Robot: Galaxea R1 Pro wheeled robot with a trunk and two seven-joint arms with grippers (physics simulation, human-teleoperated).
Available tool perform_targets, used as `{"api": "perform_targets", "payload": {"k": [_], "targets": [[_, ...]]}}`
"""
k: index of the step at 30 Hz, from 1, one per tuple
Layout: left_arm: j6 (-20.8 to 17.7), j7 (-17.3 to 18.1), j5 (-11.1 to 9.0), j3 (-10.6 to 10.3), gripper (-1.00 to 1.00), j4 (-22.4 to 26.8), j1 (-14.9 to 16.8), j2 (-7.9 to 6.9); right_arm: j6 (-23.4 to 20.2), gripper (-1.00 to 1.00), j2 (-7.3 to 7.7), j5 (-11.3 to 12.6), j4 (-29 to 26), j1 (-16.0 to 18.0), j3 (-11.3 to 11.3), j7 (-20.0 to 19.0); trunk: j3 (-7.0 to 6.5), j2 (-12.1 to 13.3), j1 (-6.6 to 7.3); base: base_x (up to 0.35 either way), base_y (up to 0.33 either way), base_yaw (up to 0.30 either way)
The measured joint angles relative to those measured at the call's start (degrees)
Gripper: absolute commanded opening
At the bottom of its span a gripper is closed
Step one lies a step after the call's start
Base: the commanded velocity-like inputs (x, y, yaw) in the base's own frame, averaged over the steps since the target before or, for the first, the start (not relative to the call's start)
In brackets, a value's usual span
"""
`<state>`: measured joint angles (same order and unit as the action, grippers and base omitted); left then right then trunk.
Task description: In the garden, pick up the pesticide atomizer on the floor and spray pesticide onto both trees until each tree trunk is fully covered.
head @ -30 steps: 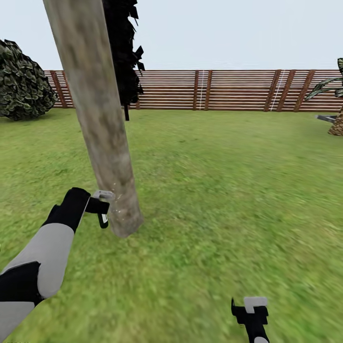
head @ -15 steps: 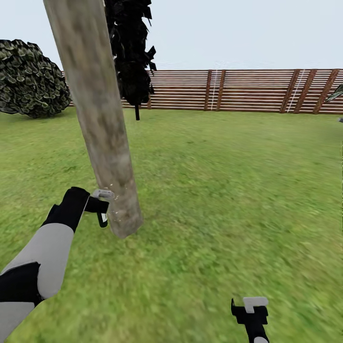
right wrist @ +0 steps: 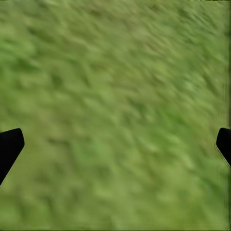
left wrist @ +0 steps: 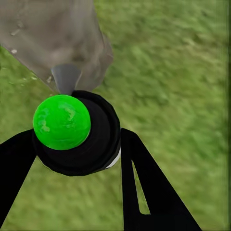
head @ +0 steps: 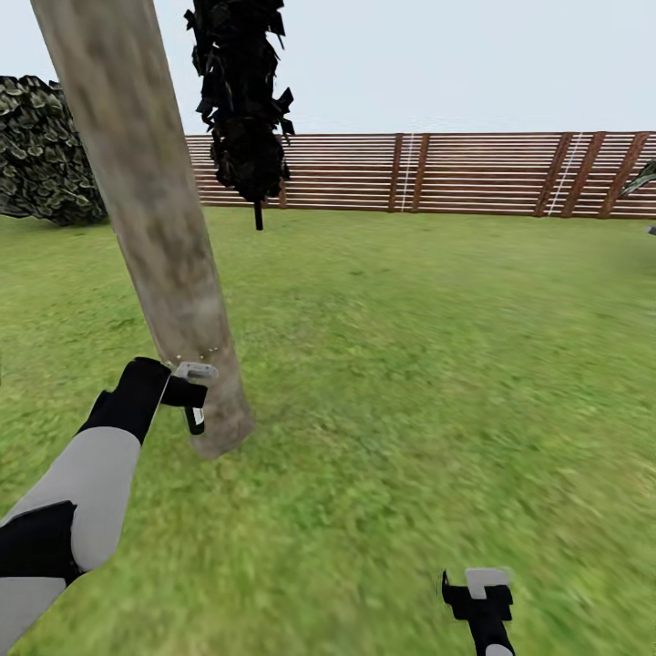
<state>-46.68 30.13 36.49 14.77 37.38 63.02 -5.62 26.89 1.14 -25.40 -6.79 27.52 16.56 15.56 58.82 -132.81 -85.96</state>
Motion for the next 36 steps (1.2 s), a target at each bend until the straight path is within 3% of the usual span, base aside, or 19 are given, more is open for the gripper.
{"api": "perform_targets", "payload": {"k": [18,30,34,36], "targets": [[0.0,-0.3,0.2,0.1,-1.0,0.0,-0.4,-0.56,0.0,1.0,0.0,0.0,0.0,0.0,0.0,0.0,0.0,0.0,0.0,0.095,-0.276,0.27],[0.0,-0.4,0.3,0.2,-1.0,0.0,-0.8,-0.33,0.0,1.0,0.17,0.0,-0.1,0.0,0.0,0.1,0.0,0.0,0.0,0.141,-0.275,0.021],[0.2,-0.4,0.5,0.2,-1.0,-0.1,-1.0,-4.72,0.0,1.0,0.18,0.0,-0.1,0.0,0.0,0.1,0.0,0.0,0.0,0.066,-0.274,0.005],[0.1,-0.4,0.2,0.1,-1.0,-0.1,-1.7,-5.35,0.0,1.0,0.15,0.0,0.0,0.0,0.0,0.1,0.0,0.0,0.0,0.006,-0.274,0.198]]}}
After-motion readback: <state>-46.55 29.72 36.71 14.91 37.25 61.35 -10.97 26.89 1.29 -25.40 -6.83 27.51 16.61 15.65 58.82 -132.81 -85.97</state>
